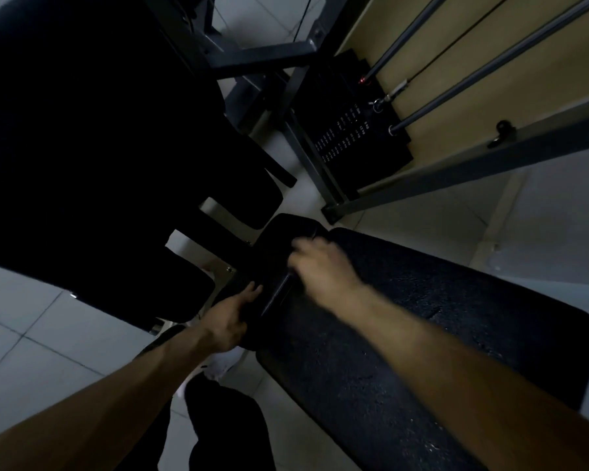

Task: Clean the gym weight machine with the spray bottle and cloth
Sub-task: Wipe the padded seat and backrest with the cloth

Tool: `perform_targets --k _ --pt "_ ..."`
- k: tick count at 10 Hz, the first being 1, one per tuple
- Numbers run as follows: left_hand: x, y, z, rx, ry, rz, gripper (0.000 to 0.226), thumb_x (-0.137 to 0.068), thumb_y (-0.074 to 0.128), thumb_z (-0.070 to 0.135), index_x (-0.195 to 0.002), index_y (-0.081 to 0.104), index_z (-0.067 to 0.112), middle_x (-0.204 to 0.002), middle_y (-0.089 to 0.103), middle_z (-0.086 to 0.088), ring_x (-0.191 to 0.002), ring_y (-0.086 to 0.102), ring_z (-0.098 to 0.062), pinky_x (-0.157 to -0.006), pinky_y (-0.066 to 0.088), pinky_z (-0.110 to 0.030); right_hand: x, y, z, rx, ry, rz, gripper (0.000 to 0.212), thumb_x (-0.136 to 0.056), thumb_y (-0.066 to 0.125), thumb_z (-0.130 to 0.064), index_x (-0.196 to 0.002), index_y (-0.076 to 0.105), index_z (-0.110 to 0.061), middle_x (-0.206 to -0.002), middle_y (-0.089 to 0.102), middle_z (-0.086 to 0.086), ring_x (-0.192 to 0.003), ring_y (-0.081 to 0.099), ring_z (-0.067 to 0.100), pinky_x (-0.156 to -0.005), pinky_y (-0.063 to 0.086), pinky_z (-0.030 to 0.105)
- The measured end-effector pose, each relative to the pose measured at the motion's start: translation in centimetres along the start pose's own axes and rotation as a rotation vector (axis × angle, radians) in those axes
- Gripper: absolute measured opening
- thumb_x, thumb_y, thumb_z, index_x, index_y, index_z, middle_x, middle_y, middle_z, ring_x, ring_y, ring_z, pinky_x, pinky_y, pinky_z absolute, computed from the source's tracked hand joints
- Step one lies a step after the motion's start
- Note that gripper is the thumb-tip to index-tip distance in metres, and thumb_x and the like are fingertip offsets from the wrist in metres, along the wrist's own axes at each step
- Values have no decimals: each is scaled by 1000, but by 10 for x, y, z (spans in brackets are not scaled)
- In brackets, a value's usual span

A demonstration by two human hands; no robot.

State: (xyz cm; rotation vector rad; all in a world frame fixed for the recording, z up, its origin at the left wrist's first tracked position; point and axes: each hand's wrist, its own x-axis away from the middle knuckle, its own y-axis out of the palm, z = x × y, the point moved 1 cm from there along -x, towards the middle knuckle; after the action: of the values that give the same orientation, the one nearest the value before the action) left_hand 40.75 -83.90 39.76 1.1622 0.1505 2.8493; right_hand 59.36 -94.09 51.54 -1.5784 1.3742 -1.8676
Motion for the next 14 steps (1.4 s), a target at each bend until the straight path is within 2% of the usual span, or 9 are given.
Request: perform_targets --k 1,4,6,7,9,10,11,12,14 --pt "48 13 14 -148 79 152 59 -98 46 -5 -145 42 30 -156 30 8 -149 30 -20 -116 31 -19 -26 -9 38 55 241 98 36 -88 64 0 -122 67 -11 -124 60 13 -114 55 34 -91 48 40" --pt "63 26 -19 -190 132 329 69 -86 35 -22 -146 52 8 -156 35 2 -148 36 -22 -121 28 -28 56 35 -95 -103 -233 -176 25 -95 58 -4 -118 68 -2 -121 59 19 -110 55 38 -79 47 42" --pt "73 21 -28 -196 70 289 61 -91 37 -18 -142 57 9 -158 41 -3 -147 38 -19 -116 31 -22 23 -3 -22 75 -36 -82 44 -92 61 -4 -132 66 -23 -135 58 7 -122 56 31 -95 53 45" --pt "78 25 -38 -183 83 261 61 -93 37 -15 -146 54 12 -160 37 -1 -149 33 -17 -122 28 -28 26 1 -20 32 138 39 45 -88 62 0 -128 69 -22 -130 62 5 -115 61 31 -89 55 43" --pt "87 33 -36 24 15 223 49 -100 42 -6 -144 55 10 -154 47 -8 -135 49 -12 -109 41 -19 84 66 -137 -132 -129 -2 32 -53 88 -5 -81 77 -16 -78 65 5 -72 65 28 -69 57 30" --pt "111 47 -29 372 -202 380 29 -103 52 10 -126 69 11 -128 67 -11 -106 66 -18 -85 54 -25 98 67 -153 -264 16 92 36 -69 75 1 -102 77 -14 -90 67 7 -82 65 29 -81 59 42" --pt "146 66 -2 1145 -446 226 35 -102 55 43 -115 72 15 -111 74 -9 -104 68 -25 -82 56 -39 114 50 -175 -493 312 106 73 -93 65 -2 -156 37 -24 -146 53 3 -131 51 22 -111 45 35" --pt "153 77 6 1362 -419 117 40 -105 50 43 -125 69 15 -120 73 -10 -116 65 -26 -94 53 -40 127 45 -192 -720 296 -31 90 -95 64 -7 -164 12 -34 -163 34 -3 -148 34 13 -120 32 26" --pt "126 92 -14 1098 -543 358 39 -105 48 19 -137 51 -3 -98 67 -20 -73 68 -30 -48 54 -32 201 22 -167 -567 417 299 77 -92 60 -12 -160 30 -31 -160 43 -5 -149 36 13 -125 29 45"
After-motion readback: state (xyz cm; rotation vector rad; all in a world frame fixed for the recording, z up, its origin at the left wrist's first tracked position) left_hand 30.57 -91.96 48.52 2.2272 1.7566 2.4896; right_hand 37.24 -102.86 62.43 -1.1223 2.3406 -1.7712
